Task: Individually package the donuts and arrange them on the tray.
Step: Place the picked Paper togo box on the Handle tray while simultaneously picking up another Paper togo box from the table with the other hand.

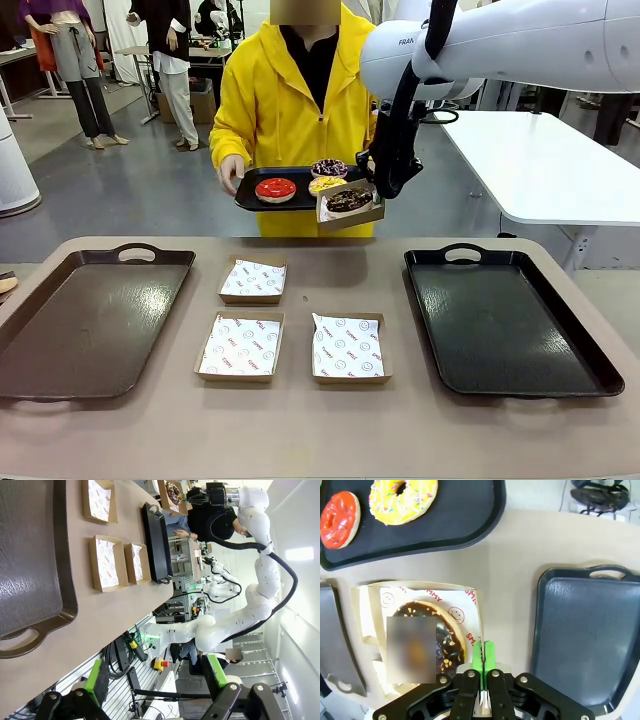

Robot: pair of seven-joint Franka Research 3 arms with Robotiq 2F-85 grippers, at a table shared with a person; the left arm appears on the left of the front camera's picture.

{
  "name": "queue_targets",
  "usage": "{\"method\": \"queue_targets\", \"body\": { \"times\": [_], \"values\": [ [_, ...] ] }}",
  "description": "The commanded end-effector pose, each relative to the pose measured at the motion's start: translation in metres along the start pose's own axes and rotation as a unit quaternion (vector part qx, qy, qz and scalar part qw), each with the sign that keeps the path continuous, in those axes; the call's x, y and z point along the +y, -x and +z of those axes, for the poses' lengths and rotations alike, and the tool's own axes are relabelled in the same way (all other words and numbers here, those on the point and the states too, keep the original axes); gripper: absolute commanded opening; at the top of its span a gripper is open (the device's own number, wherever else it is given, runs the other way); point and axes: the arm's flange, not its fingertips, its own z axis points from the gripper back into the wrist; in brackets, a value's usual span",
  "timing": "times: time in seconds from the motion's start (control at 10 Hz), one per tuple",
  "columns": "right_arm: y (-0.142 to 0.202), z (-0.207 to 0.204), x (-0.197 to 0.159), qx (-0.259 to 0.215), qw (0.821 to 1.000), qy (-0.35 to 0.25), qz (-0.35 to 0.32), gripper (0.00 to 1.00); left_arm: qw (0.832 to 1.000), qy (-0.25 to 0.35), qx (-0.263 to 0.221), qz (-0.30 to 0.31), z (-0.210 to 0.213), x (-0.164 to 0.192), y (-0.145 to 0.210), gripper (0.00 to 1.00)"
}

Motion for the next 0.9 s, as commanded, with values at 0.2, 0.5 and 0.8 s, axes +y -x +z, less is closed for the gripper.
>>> {"method": "queue_targets", "body": {
  "times": [0.2,0.5,0.8],
  "values": [
    [0.043,0.002,-0.078,0.004,0.998,0.044,0.045,0.02,0.999,-0.038,0.02,-0.02,-0.008,-0.07,-0.017,1.0],
    [0.058,-0.012,-0.146,0.001,0.999,0.018,0.046,0.02,0.99,-0.127,0.053,-0.036,-0.065,-0.136,-0.036,1.0],
    [0.077,-0.026,-0.191,-0.016,0.999,-0.02,0.026,0.02,0.963,-0.256,0.054,-0.06,-0.149,-0.171,-0.04,1.0]
  ]
}}
